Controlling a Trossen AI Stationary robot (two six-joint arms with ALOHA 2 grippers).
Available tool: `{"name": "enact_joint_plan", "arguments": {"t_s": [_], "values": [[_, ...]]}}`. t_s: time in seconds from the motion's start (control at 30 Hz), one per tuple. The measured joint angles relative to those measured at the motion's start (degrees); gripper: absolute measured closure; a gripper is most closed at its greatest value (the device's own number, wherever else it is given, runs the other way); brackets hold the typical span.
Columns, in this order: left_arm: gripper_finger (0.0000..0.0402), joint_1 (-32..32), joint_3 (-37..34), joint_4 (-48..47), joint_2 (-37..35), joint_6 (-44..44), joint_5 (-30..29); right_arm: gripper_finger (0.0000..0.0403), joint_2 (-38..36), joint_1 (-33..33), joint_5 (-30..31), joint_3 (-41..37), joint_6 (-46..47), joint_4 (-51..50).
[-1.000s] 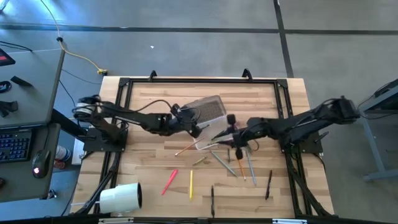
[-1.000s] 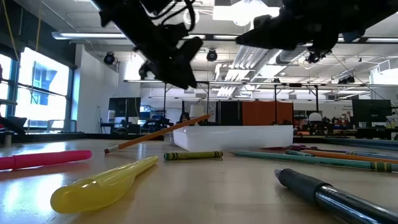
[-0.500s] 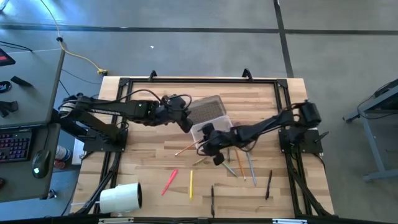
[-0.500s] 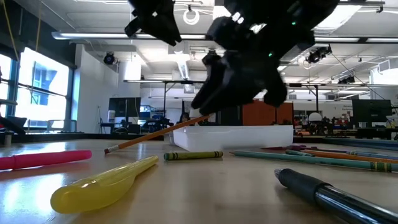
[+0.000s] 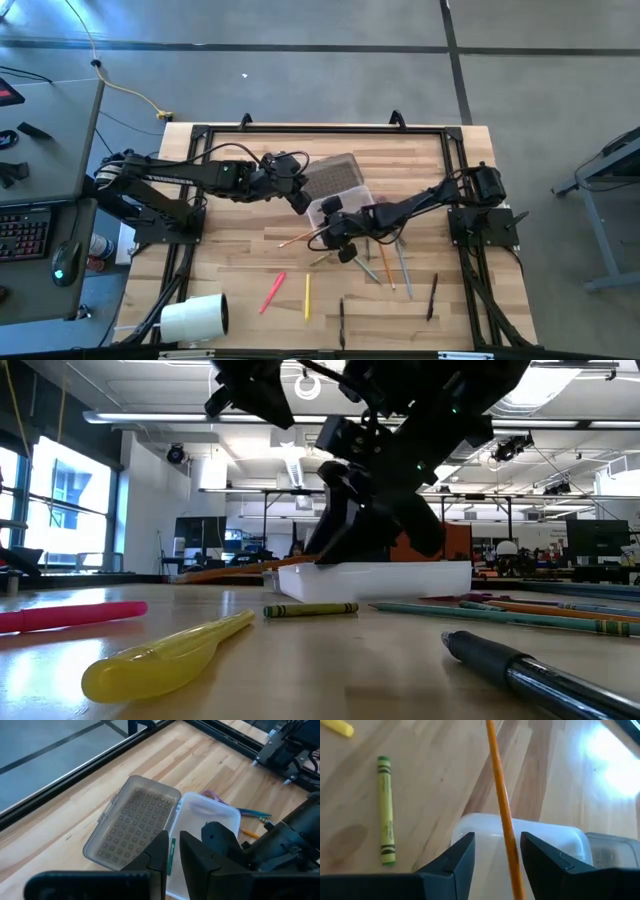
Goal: Pick & place school supplies into a supply box
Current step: Put the orange pencil into the black supply box
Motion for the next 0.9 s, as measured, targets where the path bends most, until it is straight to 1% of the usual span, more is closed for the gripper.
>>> {"name": "enact_joint_plan", "arguments": {"t_s": [0.1,0.33,0.53,0.67,0.77,0.9], "values": [[0.0329,0.00,0.00,0.15,0.00,0.04,0.00,0.0256,0.00,-1.00,0.62,0.00,0.31,0.23],[0.0342,0.00,0.00,0.38,0.02,0.12,0.00,0.0258,0.00,-3.46,-1.50,-0.02,1.36,0.09],[0.0349,0.00,0.00,0.38,0.02,0.36,0.00,0.0258,0.00,-4.25,-7.99,-0.02,1.65,0.15],[0.0351,0.00,0.00,0.40,0.02,0.41,0.00,0.0260,0.00,-3.85,-8.38,-0.02,1.15,0.17],[0.0351,0.00,0.00,0.40,0.02,0.41,0.02,0.0269,0.00,-3.91,-8.18,-0.02,1.29,0.13],[0.0353,0.00,0.00,0.40,0.02,0.41,0.02,0.0297,0.00,-3.95,-8.16,-0.02,1.29,0.11]]}}
